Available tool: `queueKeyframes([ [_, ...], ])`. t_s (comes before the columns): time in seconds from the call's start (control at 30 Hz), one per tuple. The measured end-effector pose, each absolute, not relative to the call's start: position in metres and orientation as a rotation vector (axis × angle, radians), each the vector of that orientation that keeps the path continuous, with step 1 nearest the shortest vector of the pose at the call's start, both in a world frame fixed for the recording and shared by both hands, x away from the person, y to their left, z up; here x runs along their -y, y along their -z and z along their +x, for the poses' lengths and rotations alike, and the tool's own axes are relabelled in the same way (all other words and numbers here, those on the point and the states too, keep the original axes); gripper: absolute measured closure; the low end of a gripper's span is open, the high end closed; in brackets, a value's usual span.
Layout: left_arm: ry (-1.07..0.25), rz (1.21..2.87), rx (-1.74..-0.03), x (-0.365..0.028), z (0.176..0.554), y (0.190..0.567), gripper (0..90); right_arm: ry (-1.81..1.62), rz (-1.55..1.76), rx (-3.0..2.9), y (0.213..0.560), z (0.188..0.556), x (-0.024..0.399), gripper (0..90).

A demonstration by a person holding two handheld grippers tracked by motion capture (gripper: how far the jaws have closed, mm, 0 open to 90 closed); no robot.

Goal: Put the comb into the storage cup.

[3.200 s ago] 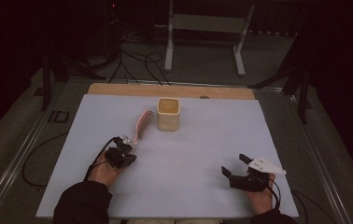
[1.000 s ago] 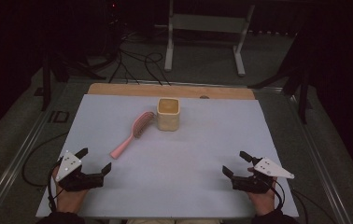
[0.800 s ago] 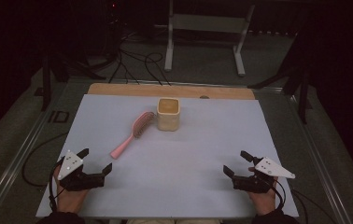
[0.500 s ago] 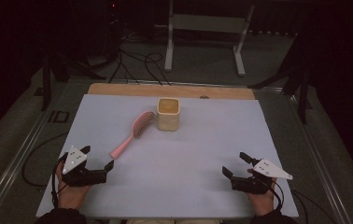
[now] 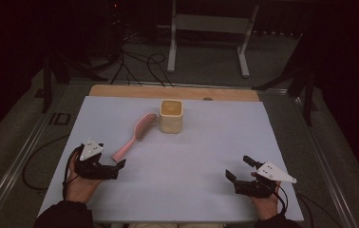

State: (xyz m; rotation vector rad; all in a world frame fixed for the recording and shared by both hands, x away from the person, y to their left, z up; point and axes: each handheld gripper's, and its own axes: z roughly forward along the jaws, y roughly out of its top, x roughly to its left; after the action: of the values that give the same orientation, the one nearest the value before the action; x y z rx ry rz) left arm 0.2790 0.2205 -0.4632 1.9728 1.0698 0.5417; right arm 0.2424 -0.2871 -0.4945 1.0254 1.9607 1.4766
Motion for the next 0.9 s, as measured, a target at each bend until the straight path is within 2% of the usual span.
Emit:
queueKeyframes([
  [0.23,-0.559,2.043,-1.114,-0.215,0.297,0.455,0.0,-1.475,1.034,-1.959,0.495,0.243,0.288,9.4],
  [0.9,-0.515,2.277,-1.104,-0.193,0.339,0.447,1.0,-1.469,1.038,-1.966,0.496,0.244,0.288,9.4],
])
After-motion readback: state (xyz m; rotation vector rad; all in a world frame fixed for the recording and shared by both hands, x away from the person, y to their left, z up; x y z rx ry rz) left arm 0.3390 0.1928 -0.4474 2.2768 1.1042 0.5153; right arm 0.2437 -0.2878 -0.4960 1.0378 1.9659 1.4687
